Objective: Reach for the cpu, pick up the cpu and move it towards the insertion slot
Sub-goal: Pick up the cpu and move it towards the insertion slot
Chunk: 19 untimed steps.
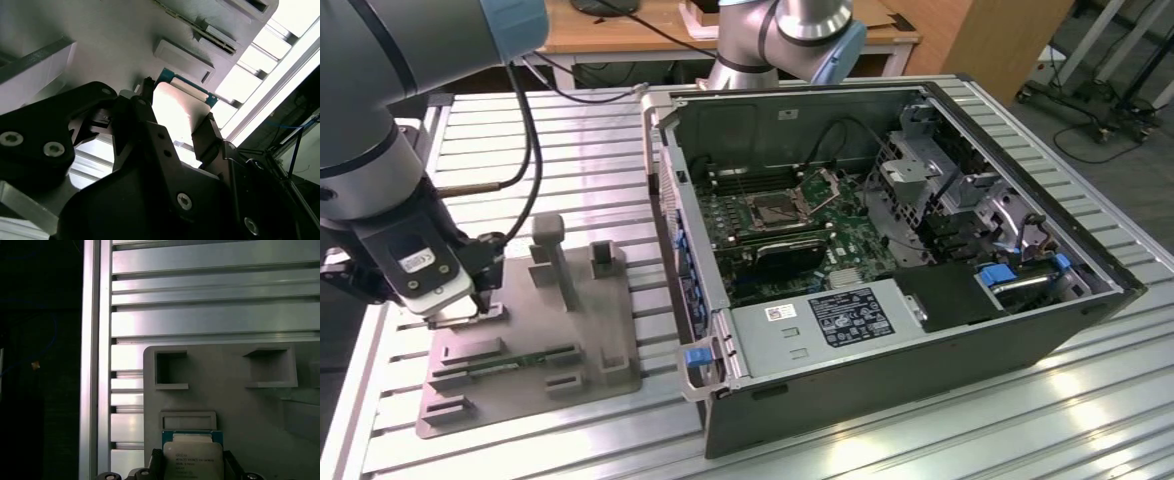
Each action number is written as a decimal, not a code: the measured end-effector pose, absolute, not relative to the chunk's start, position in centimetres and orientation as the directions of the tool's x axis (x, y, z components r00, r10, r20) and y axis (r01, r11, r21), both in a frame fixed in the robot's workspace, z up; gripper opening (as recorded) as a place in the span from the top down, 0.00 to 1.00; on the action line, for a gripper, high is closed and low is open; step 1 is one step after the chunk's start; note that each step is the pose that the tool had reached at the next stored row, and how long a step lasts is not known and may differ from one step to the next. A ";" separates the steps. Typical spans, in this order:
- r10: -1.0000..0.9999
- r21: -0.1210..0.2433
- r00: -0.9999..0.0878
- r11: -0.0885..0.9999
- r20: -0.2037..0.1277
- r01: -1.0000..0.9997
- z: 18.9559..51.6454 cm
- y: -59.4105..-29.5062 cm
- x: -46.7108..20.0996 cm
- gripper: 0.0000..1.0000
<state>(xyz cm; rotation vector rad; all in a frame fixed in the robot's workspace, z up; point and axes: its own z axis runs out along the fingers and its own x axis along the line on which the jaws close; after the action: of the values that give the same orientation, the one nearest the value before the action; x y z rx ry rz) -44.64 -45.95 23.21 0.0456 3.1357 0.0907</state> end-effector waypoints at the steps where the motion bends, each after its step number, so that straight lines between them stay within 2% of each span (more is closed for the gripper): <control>1: 0.029 0.058 -1.000 0.998 -0.003 0.029 23.3 -46.0 -44.6 0.45; 19: 0.029 0.058 -1.000 0.998 -0.003 0.029 24.4 -46.0 -44.6 0.45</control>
<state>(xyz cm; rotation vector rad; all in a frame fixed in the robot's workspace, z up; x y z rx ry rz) -44.64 -45.95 24.40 0.0455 3.1357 0.0913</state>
